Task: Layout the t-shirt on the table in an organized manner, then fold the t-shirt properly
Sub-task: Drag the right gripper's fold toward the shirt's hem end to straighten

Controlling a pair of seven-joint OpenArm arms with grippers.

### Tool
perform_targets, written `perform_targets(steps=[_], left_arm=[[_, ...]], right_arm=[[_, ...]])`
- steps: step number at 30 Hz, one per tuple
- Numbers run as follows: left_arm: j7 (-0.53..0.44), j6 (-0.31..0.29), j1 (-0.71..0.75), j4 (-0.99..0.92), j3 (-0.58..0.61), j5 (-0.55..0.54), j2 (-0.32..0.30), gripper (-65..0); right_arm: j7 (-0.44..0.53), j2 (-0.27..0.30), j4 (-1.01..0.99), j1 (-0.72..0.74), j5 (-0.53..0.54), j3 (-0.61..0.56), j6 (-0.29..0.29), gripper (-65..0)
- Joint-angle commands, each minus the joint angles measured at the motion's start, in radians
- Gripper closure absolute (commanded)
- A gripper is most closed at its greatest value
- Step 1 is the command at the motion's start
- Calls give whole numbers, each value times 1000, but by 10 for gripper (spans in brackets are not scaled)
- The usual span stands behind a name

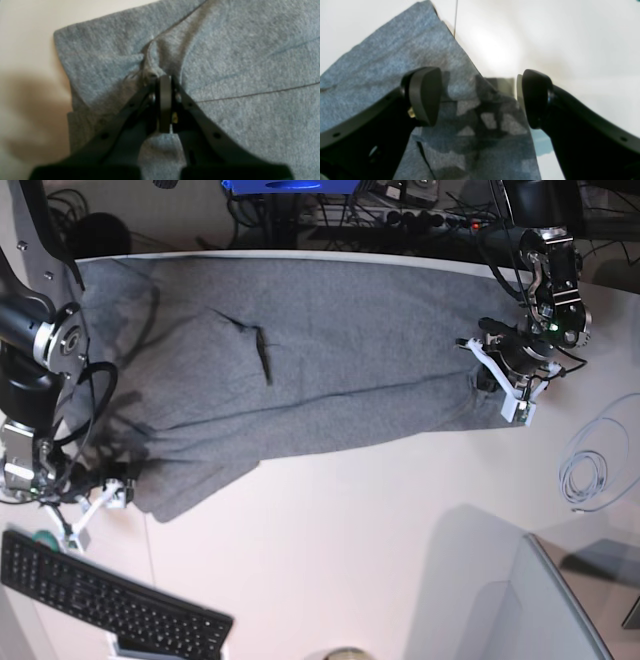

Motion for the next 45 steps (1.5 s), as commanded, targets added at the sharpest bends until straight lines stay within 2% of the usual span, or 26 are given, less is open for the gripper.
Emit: perform_targets(steps=[1,4,8,11,30,32,34,35,45], left_arm=[[-16,2,-9,17,-4,-10,-11,0],[-16,2,-9,17,-4,-10,-11,0],[-16,2,-9,17,-4,-10,-11,0],[-16,2,-9,17,-4,-10,-11,0],[-16,2,-11,17,-4,-10,-11,0],[-16,2,-11,17,-4,-10,-11,0],[-16,2,-11,17,-4,-10,-11,0],[-16,2,-11,17,-4,-10,-11,0],[-14,2,-11,52,-4,-10,-10,0]], right_arm=[[17,10,-4,32,6,0,-4,-465],[66,12,-47,35,6,0,-4,-449],[85,15,-70,36,6,2,-4,-276],[85,12,-61,36,6,8,-4,-203],[85,10,-27,38,6,0,-4,-189],[85,10,-29,40,6,0,-5,-149],[81,10,-32,46,5,0,-5,-51],[80,10,-32,46,5,0,-5,-23],[51,10,-20,53,5,-47,-2,-8]])
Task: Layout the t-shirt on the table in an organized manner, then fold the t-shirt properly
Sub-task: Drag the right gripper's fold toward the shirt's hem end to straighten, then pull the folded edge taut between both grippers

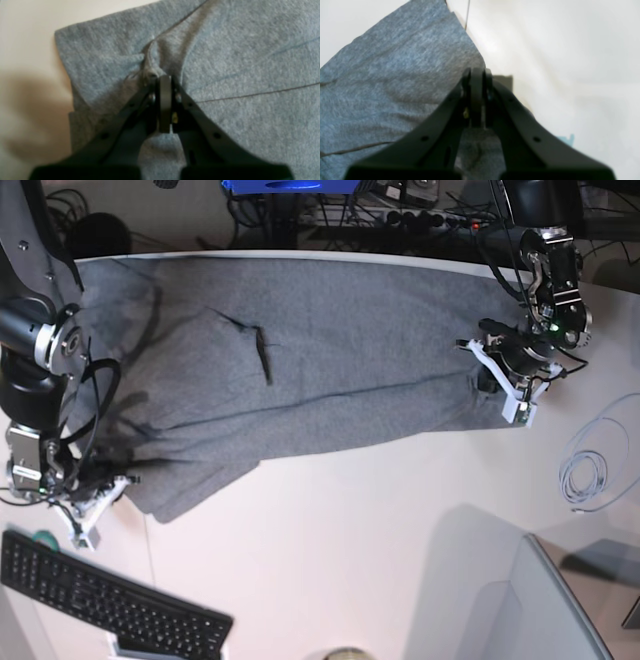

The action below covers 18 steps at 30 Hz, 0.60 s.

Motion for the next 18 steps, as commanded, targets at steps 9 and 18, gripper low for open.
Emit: perform_targets(steps=[9,18], left_arm=[[72,-9,-36,138,-108,-11,19,0],[72,-31,-43,145,-111,-10,22,0]], right_arm=[[2,12,131,-2,10,1,8,-8],[-41,10,246,-25,11,1,85,-8]])
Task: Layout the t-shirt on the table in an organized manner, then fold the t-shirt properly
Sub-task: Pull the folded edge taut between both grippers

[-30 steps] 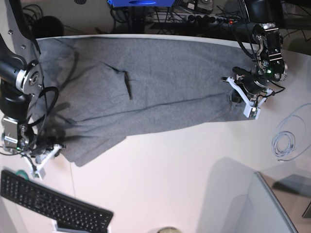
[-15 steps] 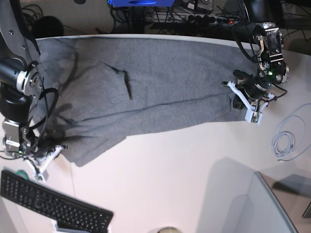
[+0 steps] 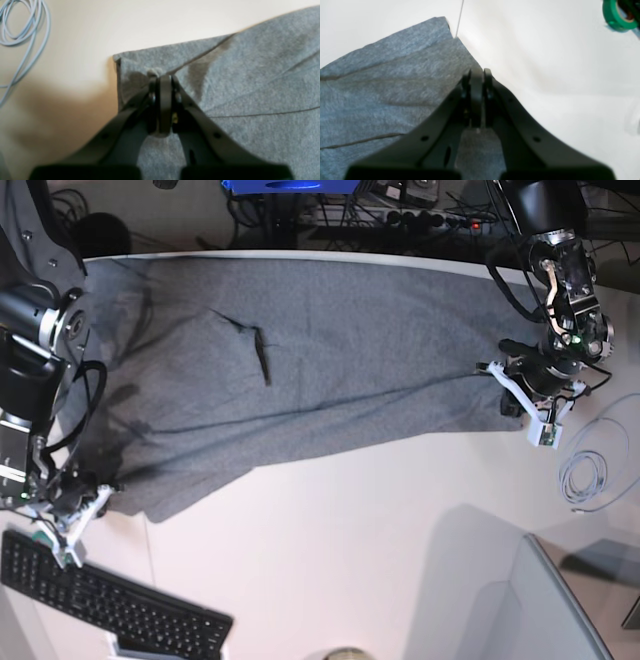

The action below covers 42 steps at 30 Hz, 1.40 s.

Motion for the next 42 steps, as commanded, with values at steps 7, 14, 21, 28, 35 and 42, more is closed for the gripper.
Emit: perform_targets(steps=[7,14,21,28,35,42], left_arm=[[-17,2,-12,25,-10,-10,-10,0],[-17,3,-12,76,-10,-10,-10,0],[-17,3,-12,77,-10,-10,-10,0],[-17,2,-3,79,-10,-11,-10,0],[-17,2,-9,80,-12,-11,-10,0],[-17,0,-4,80,-12,-70,-4,0]], right_arm=[[15,-5,65,34,8,-1,61,-8],[-36,-8,149,6,6,-3,69,-8],[-38,-5,156,-51,6,-4,69,-8],[-73,-5,199,-117,5,0,69,-8],[-170,-7,386,-186,6,-4,101,-8],[-268,-8,512,-270,6,-3,104,-8]])
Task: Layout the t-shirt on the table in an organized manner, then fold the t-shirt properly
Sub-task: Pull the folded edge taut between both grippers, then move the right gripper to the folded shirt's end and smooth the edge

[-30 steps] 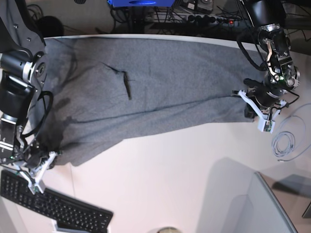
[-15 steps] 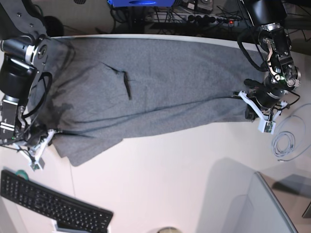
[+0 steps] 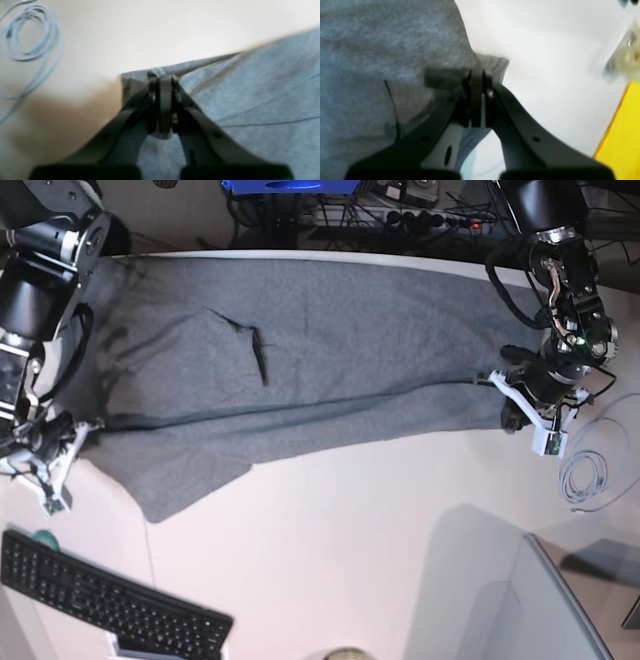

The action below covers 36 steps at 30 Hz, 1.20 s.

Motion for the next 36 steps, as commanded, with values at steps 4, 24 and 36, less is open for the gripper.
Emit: perform_targets(steps=[4,24,36], left_arm=[[-16,1,-5,17,-37,-31,-14,0],[-16,-2,6,49,-87,-34,-13,0],[-16,-2,10,47,-86,-31,-14,0]], right_arm=[[-22,-16,96,-39,5,7,1,-8],[-120,-66,256,-206,5,10,1,-8],[-169,-122,365,-275,5,7,1,-8]])
